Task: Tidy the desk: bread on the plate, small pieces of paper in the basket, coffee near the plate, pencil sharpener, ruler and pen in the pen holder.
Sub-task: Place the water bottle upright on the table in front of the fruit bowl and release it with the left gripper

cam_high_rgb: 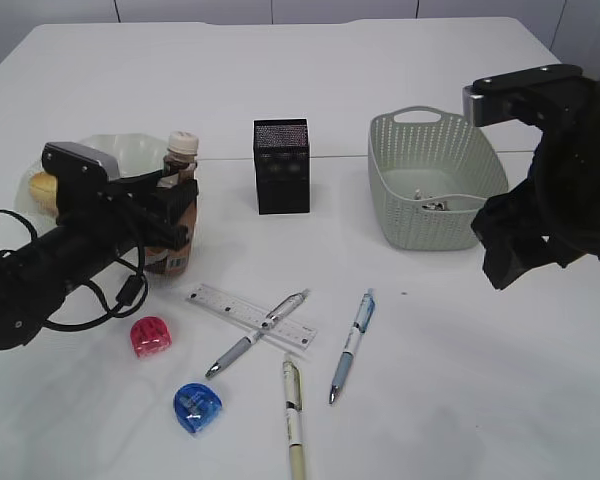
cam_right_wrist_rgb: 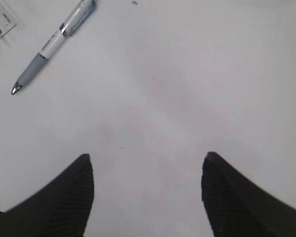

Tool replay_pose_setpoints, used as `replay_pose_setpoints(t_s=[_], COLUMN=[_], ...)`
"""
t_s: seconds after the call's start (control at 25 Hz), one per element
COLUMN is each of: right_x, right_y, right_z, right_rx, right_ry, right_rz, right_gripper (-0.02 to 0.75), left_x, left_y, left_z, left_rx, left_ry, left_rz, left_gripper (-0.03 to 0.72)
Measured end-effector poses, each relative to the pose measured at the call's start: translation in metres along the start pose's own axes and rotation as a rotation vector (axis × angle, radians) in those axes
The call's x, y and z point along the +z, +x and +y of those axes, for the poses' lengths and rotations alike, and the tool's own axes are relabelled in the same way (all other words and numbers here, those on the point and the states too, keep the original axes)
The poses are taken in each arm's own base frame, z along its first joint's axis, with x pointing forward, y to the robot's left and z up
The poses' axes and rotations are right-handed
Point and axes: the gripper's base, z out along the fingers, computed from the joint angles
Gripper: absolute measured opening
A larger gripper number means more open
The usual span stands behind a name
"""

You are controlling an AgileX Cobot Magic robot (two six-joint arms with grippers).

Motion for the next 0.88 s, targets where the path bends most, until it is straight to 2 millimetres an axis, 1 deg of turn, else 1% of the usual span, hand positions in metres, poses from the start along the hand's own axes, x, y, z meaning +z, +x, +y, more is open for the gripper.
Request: replay_pose_setpoints(t_s=[0.28, 0.52, 0.88], right_x=[0.000, 0.000, 0.000], right_y=[0.000, 0.000, 0.000], right_z=[0.000, 0.000, 0.000], right_rx=[0.000, 0.000, 0.000], right_ry=[0.000, 0.000, 0.000], right_rz=[-0.002, -0.002, -0.004], right_gripper=[0.499, 0.499, 0.499], left_x=[-0.007, -0.011, -0.011], left_y=[0.003, 0.005, 0.005], left_z=[0.001, -0.002, -0.001], left_rx=[0.000, 0.043, 0.050], left_ry=[0.001, 0.011, 0.005], left_rz=[-0.004, -0.007, -0.008], left_gripper=[0.319, 0.328, 0.344])
